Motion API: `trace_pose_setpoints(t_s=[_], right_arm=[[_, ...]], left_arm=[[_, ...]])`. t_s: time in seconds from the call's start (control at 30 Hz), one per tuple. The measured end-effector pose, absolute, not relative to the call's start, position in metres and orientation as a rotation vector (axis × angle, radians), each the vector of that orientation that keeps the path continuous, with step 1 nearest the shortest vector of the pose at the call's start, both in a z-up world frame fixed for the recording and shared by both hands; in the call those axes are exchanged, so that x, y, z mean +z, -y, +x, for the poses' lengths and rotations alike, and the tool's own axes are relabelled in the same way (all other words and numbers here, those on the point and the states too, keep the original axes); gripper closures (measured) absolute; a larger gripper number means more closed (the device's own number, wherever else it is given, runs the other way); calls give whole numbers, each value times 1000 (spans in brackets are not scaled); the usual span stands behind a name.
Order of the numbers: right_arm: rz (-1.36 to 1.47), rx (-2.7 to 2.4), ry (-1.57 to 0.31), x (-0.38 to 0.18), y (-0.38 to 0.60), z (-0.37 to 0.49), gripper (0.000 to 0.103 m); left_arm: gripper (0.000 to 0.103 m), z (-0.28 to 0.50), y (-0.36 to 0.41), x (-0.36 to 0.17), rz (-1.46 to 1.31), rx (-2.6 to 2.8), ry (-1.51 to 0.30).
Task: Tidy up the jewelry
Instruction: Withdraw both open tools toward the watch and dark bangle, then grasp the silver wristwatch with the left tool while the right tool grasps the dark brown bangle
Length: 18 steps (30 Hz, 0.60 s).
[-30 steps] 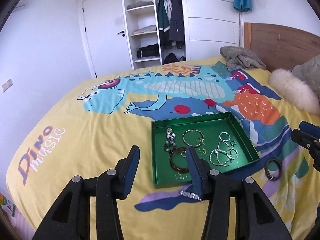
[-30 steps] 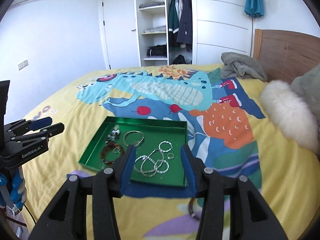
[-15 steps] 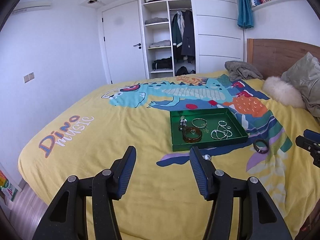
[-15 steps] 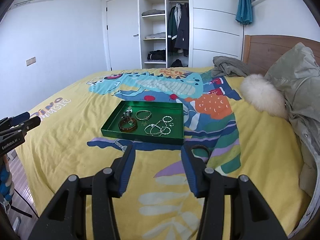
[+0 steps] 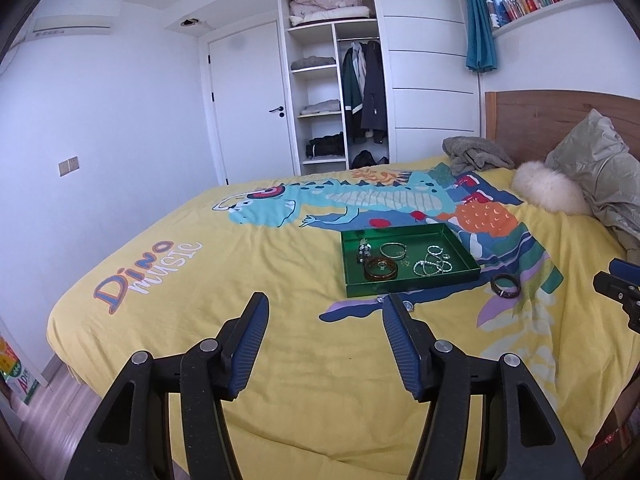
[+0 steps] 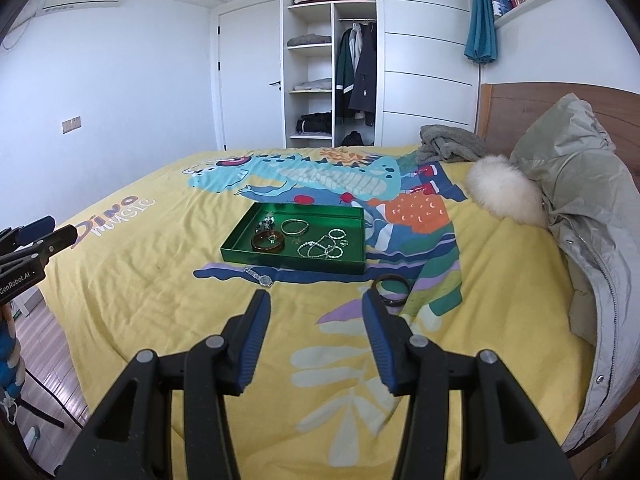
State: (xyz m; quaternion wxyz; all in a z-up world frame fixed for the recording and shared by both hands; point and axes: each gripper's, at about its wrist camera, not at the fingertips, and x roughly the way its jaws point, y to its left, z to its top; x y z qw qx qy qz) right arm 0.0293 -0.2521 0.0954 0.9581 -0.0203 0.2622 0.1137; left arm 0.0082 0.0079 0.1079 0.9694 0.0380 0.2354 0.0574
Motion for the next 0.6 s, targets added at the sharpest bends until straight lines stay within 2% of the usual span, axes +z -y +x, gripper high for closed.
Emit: trace_pose_setpoints(t_s=[0.3, 0.6], right_arm=[[-22, 202, -524, 90, 275, 28, 57], [13, 187, -626, 40, 302, 89, 57]], left_arm=[[47, 32, -19, 77, 28, 49, -583], [48, 113, 13, 11, -37, -140, -774]])
